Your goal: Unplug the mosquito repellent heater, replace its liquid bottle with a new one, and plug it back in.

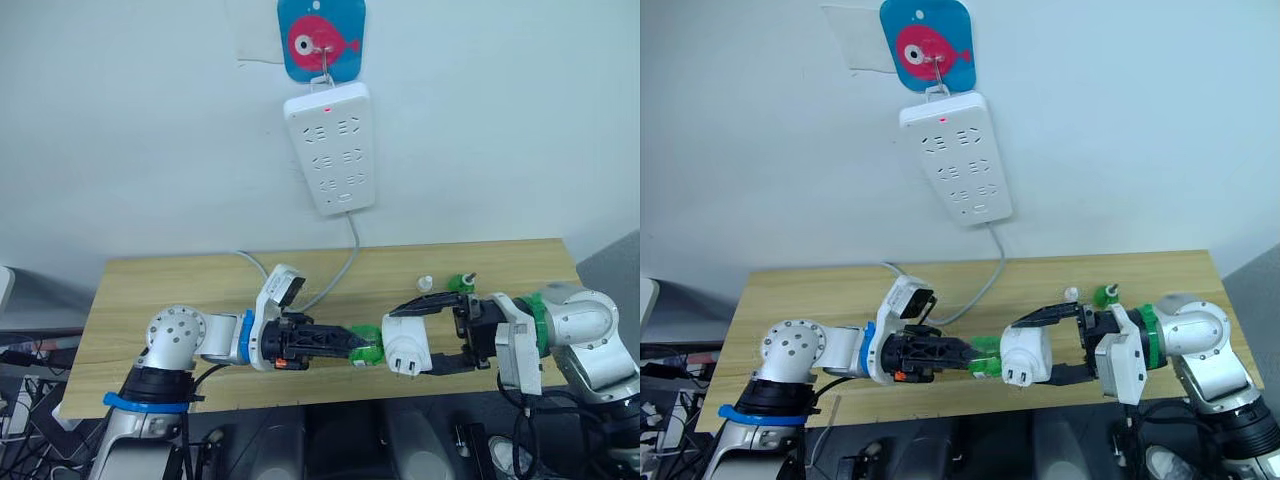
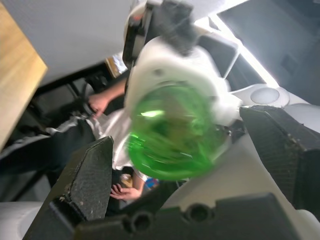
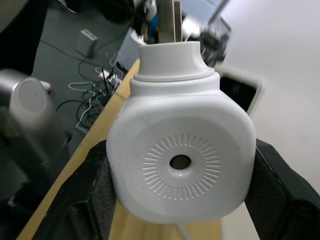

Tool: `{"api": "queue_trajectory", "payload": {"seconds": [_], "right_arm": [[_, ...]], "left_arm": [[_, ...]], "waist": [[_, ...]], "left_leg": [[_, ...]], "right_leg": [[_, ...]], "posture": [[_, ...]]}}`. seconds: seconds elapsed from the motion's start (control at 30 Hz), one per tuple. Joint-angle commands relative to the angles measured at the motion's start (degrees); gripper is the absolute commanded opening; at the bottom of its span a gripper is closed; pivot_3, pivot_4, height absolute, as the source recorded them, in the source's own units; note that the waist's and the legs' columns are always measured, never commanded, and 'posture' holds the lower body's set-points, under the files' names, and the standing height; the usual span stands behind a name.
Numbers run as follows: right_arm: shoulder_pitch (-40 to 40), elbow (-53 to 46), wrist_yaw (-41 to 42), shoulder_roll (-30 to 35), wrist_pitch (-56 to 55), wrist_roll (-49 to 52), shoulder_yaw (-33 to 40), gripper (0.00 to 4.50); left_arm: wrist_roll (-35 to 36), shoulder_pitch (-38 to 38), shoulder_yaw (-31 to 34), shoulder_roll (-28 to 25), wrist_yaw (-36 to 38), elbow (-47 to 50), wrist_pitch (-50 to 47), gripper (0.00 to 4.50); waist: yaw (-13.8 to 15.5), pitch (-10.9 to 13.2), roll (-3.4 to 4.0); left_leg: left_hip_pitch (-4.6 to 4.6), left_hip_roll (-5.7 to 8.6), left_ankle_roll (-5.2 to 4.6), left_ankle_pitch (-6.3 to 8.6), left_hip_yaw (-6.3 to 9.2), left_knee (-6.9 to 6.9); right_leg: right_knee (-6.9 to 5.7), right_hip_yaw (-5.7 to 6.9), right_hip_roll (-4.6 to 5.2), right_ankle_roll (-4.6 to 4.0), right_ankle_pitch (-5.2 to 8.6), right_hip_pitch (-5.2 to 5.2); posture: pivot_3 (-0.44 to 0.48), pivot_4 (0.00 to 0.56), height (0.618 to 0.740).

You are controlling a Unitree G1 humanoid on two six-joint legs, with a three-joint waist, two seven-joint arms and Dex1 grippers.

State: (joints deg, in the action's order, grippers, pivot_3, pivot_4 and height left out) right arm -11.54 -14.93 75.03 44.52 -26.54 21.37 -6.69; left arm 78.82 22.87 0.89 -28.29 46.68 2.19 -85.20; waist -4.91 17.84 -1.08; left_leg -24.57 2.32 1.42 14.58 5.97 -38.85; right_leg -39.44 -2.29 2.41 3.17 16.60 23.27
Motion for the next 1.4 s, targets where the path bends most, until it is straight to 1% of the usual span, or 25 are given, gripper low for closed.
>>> {"api": "queue_trajectory", "payload": {"seconds": [0.03, 0.1, 0.17, 0.2, 0.23, 0.3, 0.37, 0.43, 0.47, 0.53, 0.57, 0.67, 0.73, 0.87, 1.0, 1.23, 1.4], "right_arm": [[3.61, -0.44, -3.42, 4.47, 11.48, 2.25, 4.31, 2.98], [5.24, -2.23, -6.51, 7.20, 22.66, 4.78, 5.44, 2.98], [6.94, -5.47, -9.31, 10.51, 36.48, 10.17, 6.29, 2.98], [8.16, -7.27, -9.96, 12.15, 41.90, 12.64, 6.74, 2.98], [9.03, -8.88, -13.00, 12.93, 48.70, 15.92, 7.74, 2.98], [9.51, -10.95, -20.26, 14.17, 63.44, 23.69, 9.94, 2.98], [9.33, -12.41, -26.29, 14.63, 75.06, 33.01, 12.65, 2.98], [8.37, -12.33, -35.73, 14.26, 86.12, 43.75, 15.55, 2.98], [7.90, -10.95, -42.94, 13.81, 90.12, 50.72, 16.48, 2.98], [6.95, -8.57, -56.19, 13.20, 92.74, 63.41, 16.85, 2.98], [6.55, -7.85, -61.51, 13.54, 93.46, 67.64, 16.36, 2.98], [5.28, -7.87, -73.41, 14.33, 91.62, 78.75, 13.47, 2.98], [5.11, -8.02, -81.02, 14.37, 88.43, 85.80, 11.80, 2.98], [5.04, -9.68, -89.04, 16.08, 86.48, 90.02, 8.69, 2.98], [5.70, -10.40, -93.11, 14.87, 83.62, 91.57, 7.32, 2.98], [5.21, -11.98, -94.52, 12.65, 81.89, 91.63, 5.98, 2.98], [5.17, -13.17, -94.98, 11.67, 80.93, 91.63, 5.54, 2.98]], "left_arm": [[-7.94, -0.72, 0.19, -6.18, 7.62, 9.38, 9.60, 4.50], [-16.87, -2.99, -2.93, -10.07, 12.96, 15.20, 20.18, 4.50], [-30.12, -6.50, -6.80, -11.11, 14.95, 19.26, 36.77, 4.50], [-37.22, -8.17, -8.55, -10.38, 13.80, 20.17, 45.62, 4.50], [-42.14, -9.54, -9.59, -9.15, 11.88, 20.79, 51.59, 4.50], [-49.24, -12.14, -11.01, -6.91, 8.74, 22.18, 60.33, 4.50], [-56.63, -15.05, -12.90, -5.66, 7.14, 23.84, 69.86, 4.50], [-63.50, -17.71, -15.20, -4.79, 5.56, 24.21, 78.51, 4.50], [-68.00, -18.50, -16.60, -4.54, 4.25, 23.53, 83.71, 4.50], [-74.75, -19.17, -19.21, -3.82, 2.55, 21.71, 92.48, 4.50], [-77.08, -19.16, -20.05, -3.04, 1.13, 20.82, 94.53, 4.50], [-80.46, -18.51, -21.94, 0.47, -2.54, 18.85, 94.52, 4.50], [-81.21, -19.02, -23.31, 2.27, -3.53, 17.83, 93.99, 4.50], [-83.06, -18.92, -25.71, 4.78, -4.66, 16.80, 92.77, 4.50], [-84.52, -16.88, -26.59, 6.14, -5.08, 15.95, 90.03, 4.50], [-85.75, -12.96, -29.33, 6.99, -3.34, 13.29, 87.72, 4.50], [-85.97, -12.65, -30.31, 7.71, -3.27, 12.89, 86.23, 4.50]], "waist": [[-0.03, 0.00, 0.00], [-0.02, 0.00, 0.01], [0.03, -0.06, 0.16], [0.10, -0.12, 0.27], [0.16, -0.12, 0.28], [0.20, -0.08, 0.20], [0.21, -0.08, 0.20], [0.25, -0.08, 0.20], [0.24, -0.08, 0.20], [0.24, -0.08, 0.19], [0.21, -0.08, 0.19], [0.21, -0.08, 0.19], [0.20, -0.09, 0.18], [0.17, -0.09, 0.18], [0.18, -0.11, 0.17], [0.13, -0.13, 0.19], [0.13, -0.13, 0.19]], "left_leg": [[0.00, 0.00, 0.00, 0.00, -0.02, 0.01], [-0.01, -0.02, 0.01, 0.00, -0.01, 0.04], [0.00, 0.00, 0.01, 0.00, -0.06, 0.08], [0.01, 0.00, 0.00, 0.00, -0.08, 0.12], [0.01, 0.01, 0.00, 0.01, -0.11, 0.15], [-0.04, 0.00, -0.19, 0.11, -0.04, 0.17], [-0.12, 0.01, -0.25, 0.14, -0.02, 0.14], [-0.13, 0.03, -0.27, 0.16, -0.03, 0.15], [-0.13, 0.03, -0.27, 0.16, -0.03, 0.15], [-0.15, 0.04, -0.30, 0.18, -0.06, 0.16], [-0.17, 0.04, -0.31, 0.18, -0.07, 0.15], [-0.19, 0.07, -0.33, 0.18, -0.12, 0.13], [-0.19, 0.08, -0.35, 0.19, -0.11, 0.12], [-0.20, 0.07, -0.35, 0.19, -0.10, 0.12], [-0.20, 0.07, -0.35, 0.18, -0.07, 0.09], [-0.19, 0.05, -0.35, 0.18, -0.09, 0.09], [-0.20, 0.05, -0.35, 0.18, -0.08, 0.08]], "right_leg": [[0.01, -0.02, 0.00, 0.00, 0.00, 0.00], [0.04, -0.09, 0.04, -0.02, 0.00, 0.01], [0.06, -0.15, 0.14, -0.04, 0.01, 0.00], [0.14, -0.20, 0.22, -0.06, 0.02, -0.04], [0.23, -0.22, 0.26, -0.06, 0.01, -0.06], [0.36, -0.15, 0.28, -0.10, -0.01, -0.09], [0.36, -0.15, 0.29, -0.10, -0.02, -0.06], [0.37, -0.14, 0.31, -0.09, -0.02, -0.07], [0.37, -0.14, 0.31, -0.09, -0.02, -0.07], [0.37, -0.15, 0.31, -0.09, -0.02, -0.07], [0.36, -0.13, 0.30, -0.09, -0.02, -0.07], [0.35, -0.16, 0.30, -0.03, -0.06, -0.07], [0.35, -0.14, 0.29, -0.01, -0.06, -0.07], [0.33, -0.10, 0.26, 0.00, -0.06, -0.06], [0.32, -0.06, 0.24, 0.01, -0.06, -0.06], [0.32, 0.00, 0.19, 0.01, -0.07, -0.06], [0.33, -0.02, 0.19, 0.01, -0.07, -0.05]], "posture": [[-0.149, 0.323, 0.740], [-0.151, 0.326, 0.740], [-0.151, 0.324, 0.740], [-0.152, 0.323, 0.740], [-0.150, 0.323, 0.740], [-0.148, 0.321, 0.740], [-0.139, 0.320, 0.740], [-0.134, 0.314, 0.740], [-0.133, 0.312, 0.740], [-0.131, 0.308, 0.740], [-0.131, 0.308, 0.740], [-0.133, 0.301, 0.740], [-0.134, 0.293, 0.740], [-0.133, 0.292, 0.740], [-0.132, 0.286, 0.740], [-0.134, 0.288, 0.740], [-0.142, 0.288, 0.740]]}}
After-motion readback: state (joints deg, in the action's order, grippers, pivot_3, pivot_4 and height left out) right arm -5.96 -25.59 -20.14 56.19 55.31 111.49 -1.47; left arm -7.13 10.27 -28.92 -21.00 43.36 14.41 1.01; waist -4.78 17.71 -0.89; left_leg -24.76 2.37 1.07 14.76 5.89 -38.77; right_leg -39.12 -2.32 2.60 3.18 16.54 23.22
